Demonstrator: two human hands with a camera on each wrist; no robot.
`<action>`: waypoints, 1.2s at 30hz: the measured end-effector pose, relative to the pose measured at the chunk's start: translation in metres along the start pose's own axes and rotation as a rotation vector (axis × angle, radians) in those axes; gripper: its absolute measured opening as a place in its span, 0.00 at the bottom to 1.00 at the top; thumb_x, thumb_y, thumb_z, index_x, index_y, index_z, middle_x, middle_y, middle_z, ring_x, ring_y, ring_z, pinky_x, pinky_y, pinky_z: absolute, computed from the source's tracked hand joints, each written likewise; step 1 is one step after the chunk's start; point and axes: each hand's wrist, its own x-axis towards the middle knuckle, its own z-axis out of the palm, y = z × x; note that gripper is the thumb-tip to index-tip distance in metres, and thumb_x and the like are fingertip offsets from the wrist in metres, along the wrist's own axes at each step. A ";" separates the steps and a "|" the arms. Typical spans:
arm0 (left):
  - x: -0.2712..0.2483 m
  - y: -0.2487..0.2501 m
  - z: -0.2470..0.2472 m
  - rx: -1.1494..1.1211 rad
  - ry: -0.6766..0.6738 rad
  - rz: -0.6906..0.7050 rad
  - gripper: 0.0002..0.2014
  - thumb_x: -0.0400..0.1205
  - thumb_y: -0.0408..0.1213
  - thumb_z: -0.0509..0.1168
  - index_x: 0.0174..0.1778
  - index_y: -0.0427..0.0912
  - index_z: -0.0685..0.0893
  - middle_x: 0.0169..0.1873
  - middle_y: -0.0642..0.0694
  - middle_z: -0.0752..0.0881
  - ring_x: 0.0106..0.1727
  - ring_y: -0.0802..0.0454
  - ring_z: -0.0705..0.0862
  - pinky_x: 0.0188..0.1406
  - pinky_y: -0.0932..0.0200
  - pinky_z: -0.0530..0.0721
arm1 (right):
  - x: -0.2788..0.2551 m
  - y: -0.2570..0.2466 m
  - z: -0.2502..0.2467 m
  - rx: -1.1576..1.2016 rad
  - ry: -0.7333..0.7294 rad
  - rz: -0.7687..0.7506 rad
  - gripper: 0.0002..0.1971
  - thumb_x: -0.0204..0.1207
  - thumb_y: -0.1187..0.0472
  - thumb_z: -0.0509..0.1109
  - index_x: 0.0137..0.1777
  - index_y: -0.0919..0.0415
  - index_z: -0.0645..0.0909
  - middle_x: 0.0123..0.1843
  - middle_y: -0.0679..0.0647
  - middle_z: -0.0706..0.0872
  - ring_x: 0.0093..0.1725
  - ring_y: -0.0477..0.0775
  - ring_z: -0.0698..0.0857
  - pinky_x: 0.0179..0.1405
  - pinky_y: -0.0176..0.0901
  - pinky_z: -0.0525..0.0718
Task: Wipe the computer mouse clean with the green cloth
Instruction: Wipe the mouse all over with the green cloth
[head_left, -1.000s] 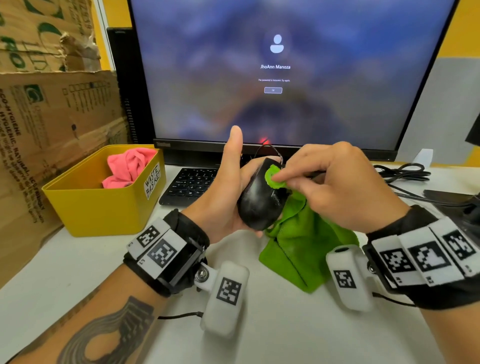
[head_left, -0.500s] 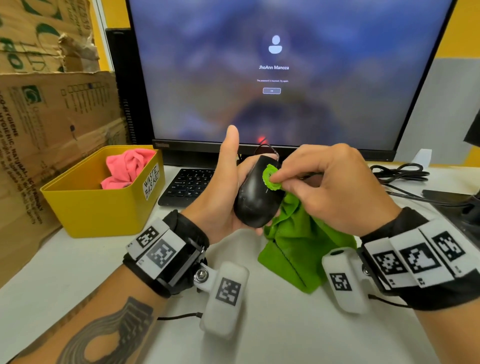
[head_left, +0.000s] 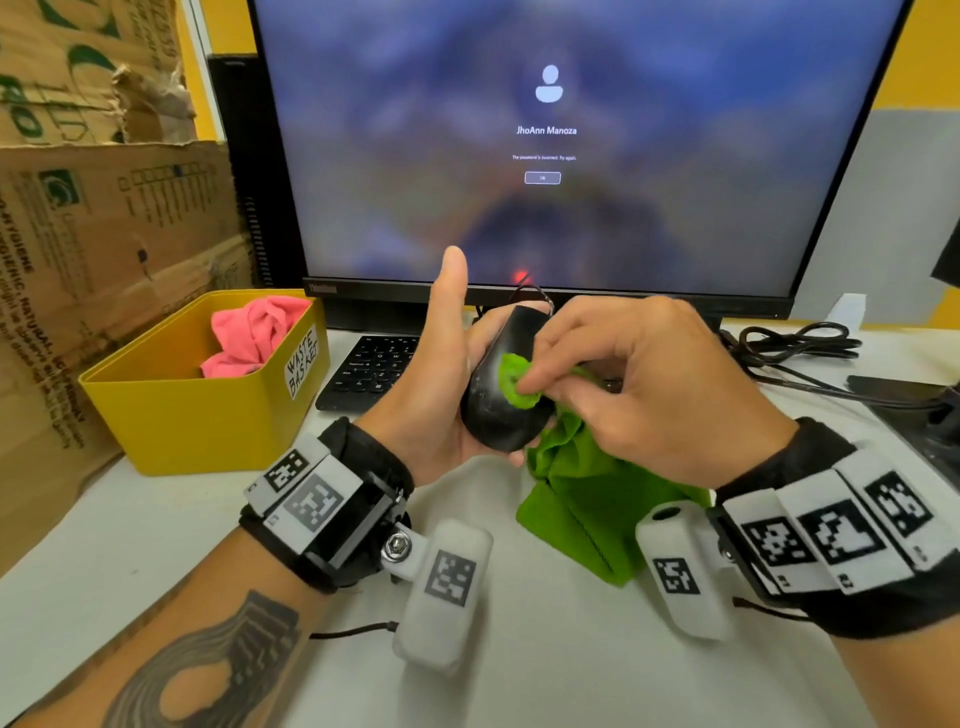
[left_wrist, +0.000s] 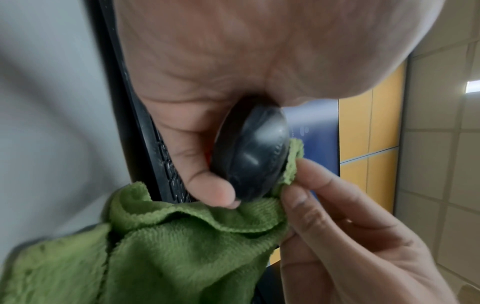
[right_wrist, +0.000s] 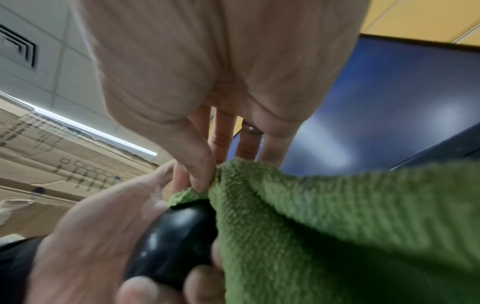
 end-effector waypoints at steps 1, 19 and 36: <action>0.000 0.000 -0.002 -0.003 0.011 0.006 0.50 0.78 0.82 0.36 0.75 0.50 0.83 0.47 0.35 0.83 0.33 0.43 0.83 0.25 0.59 0.80 | 0.000 -0.003 0.002 0.007 -0.049 -0.013 0.11 0.71 0.69 0.78 0.42 0.50 0.95 0.44 0.39 0.88 0.46 0.46 0.89 0.49 0.34 0.83; 0.000 0.000 0.004 0.004 0.027 -0.017 0.46 0.80 0.80 0.37 0.75 0.53 0.82 0.54 0.38 0.84 0.41 0.43 0.85 0.24 0.60 0.83 | 0.000 0.004 -0.010 -0.092 -0.026 0.061 0.14 0.69 0.70 0.80 0.40 0.46 0.95 0.43 0.40 0.90 0.43 0.44 0.89 0.48 0.32 0.83; 0.010 -0.010 -0.001 0.062 -0.020 -0.072 0.58 0.73 0.86 0.34 0.77 0.41 0.76 0.58 0.37 0.80 0.54 0.35 0.80 0.48 0.41 0.86 | 0.000 -0.012 0.005 -0.055 -0.109 0.020 0.13 0.72 0.70 0.78 0.47 0.51 0.96 0.47 0.37 0.89 0.49 0.34 0.85 0.55 0.19 0.74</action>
